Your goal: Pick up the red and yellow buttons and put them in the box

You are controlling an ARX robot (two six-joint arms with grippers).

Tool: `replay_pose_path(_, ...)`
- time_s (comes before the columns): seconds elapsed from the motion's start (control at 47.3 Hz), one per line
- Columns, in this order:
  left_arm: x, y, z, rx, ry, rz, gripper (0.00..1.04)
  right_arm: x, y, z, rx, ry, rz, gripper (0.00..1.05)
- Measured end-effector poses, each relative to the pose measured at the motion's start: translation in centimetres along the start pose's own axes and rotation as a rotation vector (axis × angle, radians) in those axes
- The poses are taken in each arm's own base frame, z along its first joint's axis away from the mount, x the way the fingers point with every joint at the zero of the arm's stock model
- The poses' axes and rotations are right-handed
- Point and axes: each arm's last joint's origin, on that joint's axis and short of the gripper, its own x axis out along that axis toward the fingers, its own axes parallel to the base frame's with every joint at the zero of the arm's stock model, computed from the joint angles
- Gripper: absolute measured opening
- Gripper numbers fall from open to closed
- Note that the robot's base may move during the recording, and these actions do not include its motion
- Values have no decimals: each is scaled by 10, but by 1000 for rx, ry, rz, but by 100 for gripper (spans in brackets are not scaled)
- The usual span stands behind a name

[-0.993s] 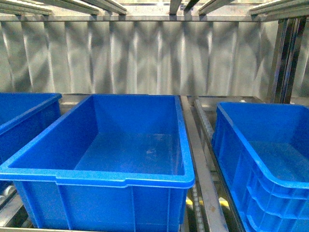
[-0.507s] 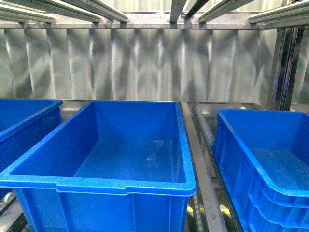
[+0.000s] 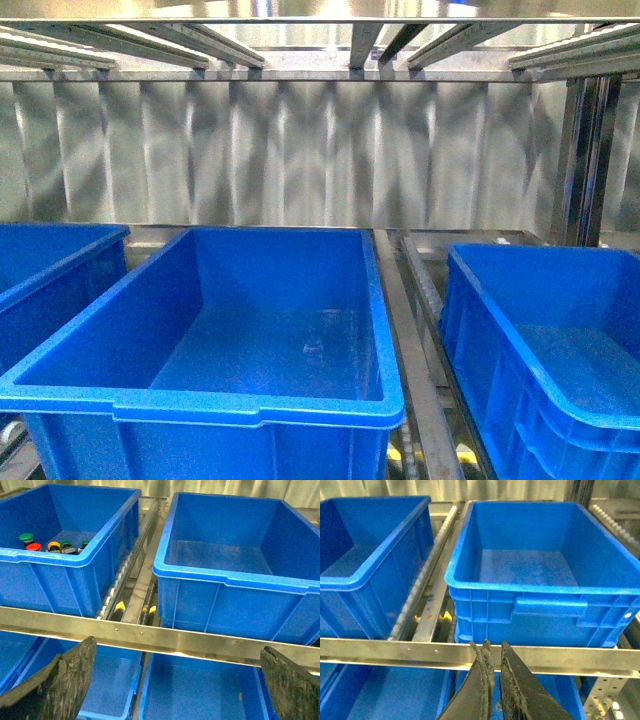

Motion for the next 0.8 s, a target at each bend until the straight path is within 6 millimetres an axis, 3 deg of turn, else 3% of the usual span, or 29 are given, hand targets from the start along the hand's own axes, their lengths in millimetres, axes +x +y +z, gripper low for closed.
replay_pose_path(0.38,0,0,0,0,0,0,97,-1,0,1,-1,-11,0,4)
replay_pose_path(0.444,0,0,0,0,0,0,97,-1,0,1,-1,-11,0,19)
replay_pose_path(0.803,0,0,0,0,1,0,97,-1,0,1,-1,-11,0,74)
